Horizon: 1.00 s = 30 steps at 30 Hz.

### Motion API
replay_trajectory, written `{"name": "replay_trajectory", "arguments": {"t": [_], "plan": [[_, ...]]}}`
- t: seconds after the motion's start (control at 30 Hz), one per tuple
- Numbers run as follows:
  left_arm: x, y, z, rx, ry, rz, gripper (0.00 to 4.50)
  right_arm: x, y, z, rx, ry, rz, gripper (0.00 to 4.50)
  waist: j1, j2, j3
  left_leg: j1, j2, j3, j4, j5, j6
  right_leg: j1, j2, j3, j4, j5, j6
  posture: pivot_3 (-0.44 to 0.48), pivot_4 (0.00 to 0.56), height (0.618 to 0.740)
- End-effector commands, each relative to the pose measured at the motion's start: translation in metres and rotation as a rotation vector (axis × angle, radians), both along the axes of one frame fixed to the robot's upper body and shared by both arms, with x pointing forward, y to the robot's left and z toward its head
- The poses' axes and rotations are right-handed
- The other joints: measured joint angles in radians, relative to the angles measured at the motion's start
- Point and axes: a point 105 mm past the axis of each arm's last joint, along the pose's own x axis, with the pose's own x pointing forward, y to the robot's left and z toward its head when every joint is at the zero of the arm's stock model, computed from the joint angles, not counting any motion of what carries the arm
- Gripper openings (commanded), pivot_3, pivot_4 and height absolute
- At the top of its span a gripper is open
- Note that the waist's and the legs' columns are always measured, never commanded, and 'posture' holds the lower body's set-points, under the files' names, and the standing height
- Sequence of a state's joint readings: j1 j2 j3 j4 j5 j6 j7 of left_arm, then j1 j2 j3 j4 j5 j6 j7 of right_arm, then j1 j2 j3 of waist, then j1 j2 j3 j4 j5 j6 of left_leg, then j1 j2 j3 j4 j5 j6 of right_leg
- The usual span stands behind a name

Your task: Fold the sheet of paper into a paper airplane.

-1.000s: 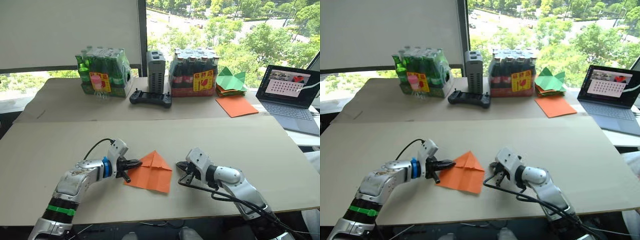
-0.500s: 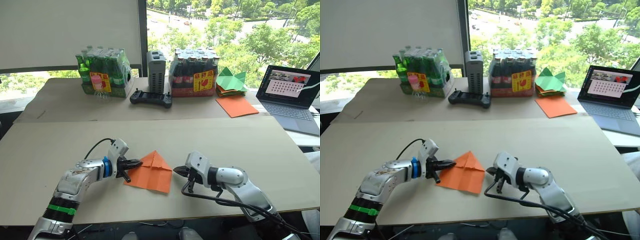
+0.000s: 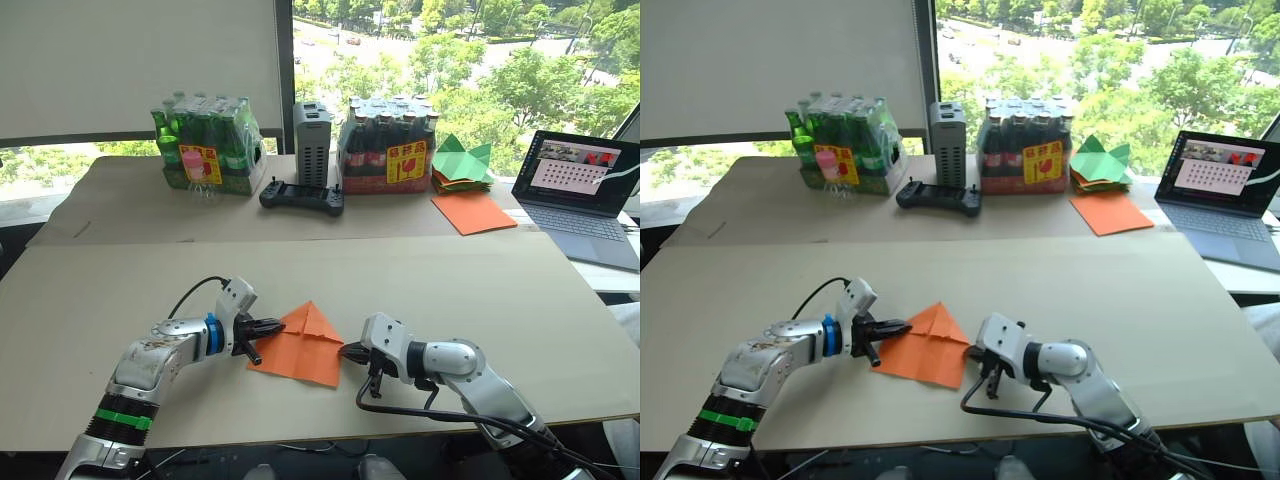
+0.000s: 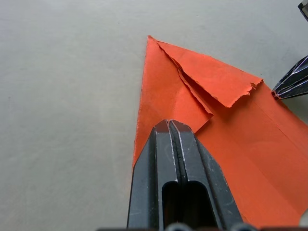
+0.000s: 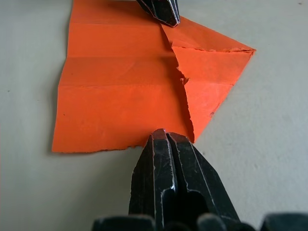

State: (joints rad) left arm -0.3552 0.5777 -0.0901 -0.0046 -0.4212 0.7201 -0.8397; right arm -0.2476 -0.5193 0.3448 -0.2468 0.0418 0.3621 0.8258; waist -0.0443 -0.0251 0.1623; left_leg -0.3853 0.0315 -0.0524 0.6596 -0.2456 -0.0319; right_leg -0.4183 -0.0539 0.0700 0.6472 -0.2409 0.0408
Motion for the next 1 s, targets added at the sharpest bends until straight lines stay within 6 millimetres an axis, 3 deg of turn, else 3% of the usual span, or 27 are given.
{"name": "replay_trajectory", "arguments": {"t": [0.03,0.43,1.0], "plan": [[-0.003,0.007,-0.015,0.049,0.054,0.029,0.04,0.005,-0.003,0.008,0.001,-0.043,0.001,0.00,0.000,0.000,0.000,0.000,0.000,0.000,0.000,0.000,0.000,0.000,0.000,0.000,0.000,0.000,0.000,0.000,0.150,0.740],[-0.004,0.007,-0.016,0.049,0.055,0.033,0.04,0.005,-0.013,0.004,-0.064,-0.057,0.024,0.00,0.000,0.000,0.000,0.000,0.000,0.000,0.000,0.000,0.000,0.000,0.000,0.000,0.000,0.000,0.000,0.000,0.150,0.740],[-0.004,0.009,-0.014,0.054,0.052,0.037,0.04,0.006,0.002,0.008,0.016,-0.038,0.026,0.00,-0.002,0.000,0.000,0.001,0.000,0.000,0.000,0.000,0.000,0.001,0.000,0.000,0.000,0.000,0.000,0.000,0.150,0.740]]}}
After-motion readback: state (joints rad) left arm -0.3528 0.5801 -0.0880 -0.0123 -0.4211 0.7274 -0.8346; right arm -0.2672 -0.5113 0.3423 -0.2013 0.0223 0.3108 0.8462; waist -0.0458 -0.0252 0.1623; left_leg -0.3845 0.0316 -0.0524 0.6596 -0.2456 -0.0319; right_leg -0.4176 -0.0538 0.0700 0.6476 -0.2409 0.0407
